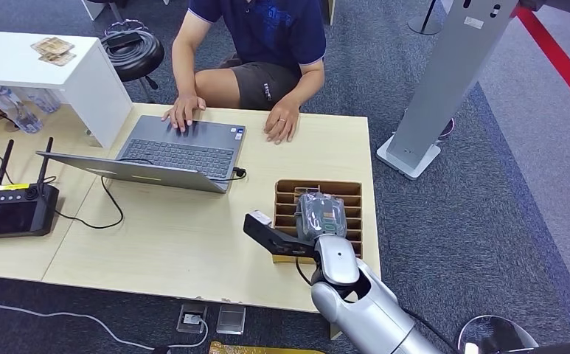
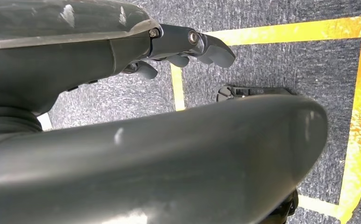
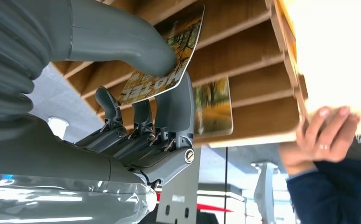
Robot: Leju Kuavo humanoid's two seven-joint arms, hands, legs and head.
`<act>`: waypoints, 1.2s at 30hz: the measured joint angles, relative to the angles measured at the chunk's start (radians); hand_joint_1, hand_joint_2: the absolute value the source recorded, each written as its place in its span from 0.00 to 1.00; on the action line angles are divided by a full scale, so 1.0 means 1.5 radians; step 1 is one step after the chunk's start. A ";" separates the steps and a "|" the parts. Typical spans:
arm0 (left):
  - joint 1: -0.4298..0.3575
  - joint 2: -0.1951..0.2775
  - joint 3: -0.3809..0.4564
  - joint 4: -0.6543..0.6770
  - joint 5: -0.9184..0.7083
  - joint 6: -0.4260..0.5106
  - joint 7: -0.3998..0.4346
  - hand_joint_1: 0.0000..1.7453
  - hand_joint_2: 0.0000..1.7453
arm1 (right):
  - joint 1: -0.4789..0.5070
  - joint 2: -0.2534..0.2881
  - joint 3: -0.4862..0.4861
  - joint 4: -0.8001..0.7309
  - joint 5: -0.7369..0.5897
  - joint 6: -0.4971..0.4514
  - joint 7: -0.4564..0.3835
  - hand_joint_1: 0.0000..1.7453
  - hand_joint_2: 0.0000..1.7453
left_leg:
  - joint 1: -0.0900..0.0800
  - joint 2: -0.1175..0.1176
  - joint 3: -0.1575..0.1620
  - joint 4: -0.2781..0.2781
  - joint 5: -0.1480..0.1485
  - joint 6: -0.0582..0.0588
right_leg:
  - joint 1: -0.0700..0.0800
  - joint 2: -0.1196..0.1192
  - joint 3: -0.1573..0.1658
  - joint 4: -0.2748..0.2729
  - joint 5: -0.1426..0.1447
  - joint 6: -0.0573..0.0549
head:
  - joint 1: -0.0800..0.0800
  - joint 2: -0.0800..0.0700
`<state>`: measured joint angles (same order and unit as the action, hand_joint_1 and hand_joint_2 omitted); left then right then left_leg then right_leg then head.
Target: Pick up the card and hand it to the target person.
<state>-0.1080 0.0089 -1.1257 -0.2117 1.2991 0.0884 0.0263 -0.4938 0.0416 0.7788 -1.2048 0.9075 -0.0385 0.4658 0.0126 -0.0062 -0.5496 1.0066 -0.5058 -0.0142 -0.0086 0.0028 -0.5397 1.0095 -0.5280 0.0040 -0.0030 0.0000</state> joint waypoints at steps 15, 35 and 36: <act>0.002 0.000 0.000 0.000 0.007 -0.001 -0.003 0.00 0.00 | -0.002 -0.048 -0.004 -0.172 -0.006 0.044 0.019 0.78 1.00 | 0.000 0.000 0.000 0.000 0.000 0.000 | 0.000 0.000 0.000 0.000 0.000 0.000 | 0.000 0.000; -0.014 -0.003 0.000 0.000 -0.022 -0.005 0.008 0.00 0.00 | -0.209 -0.002 0.014 0.007 -0.048 -0.036 -0.097 0.78 1.00 | 0.000 -0.001 -0.001 0.000 0.001 0.000 | 0.000 -0.001 0.000 0.001 0.000 0.000 | 0.000 0.000; -0.015 -0.003 0.000 0.000 -0.023 -0.005 0.010 0.00 0.00 | -0.221 0.008 0.016 0.038 -0.048 -0.043 -0.101 0.78 1.00 | 0.000 -0.001 -0.001 0.000 0.001 0.000 | 0.000 -0.001 0.000 0.001 0.000 0.000 | 0.000 0.000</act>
<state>-0.1301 0.0042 -1.1261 -0.2121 1.2646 0.0809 0.0415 -0.8255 0.0534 0.8032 -1.1472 0.8360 -0.1023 0.3143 0.0126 -0.0076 -0.5518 1.0067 -0.5048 -0.0136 -0.0085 0.0014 -0.5399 1.0106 -0.5276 0.0040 -0.0027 0.0000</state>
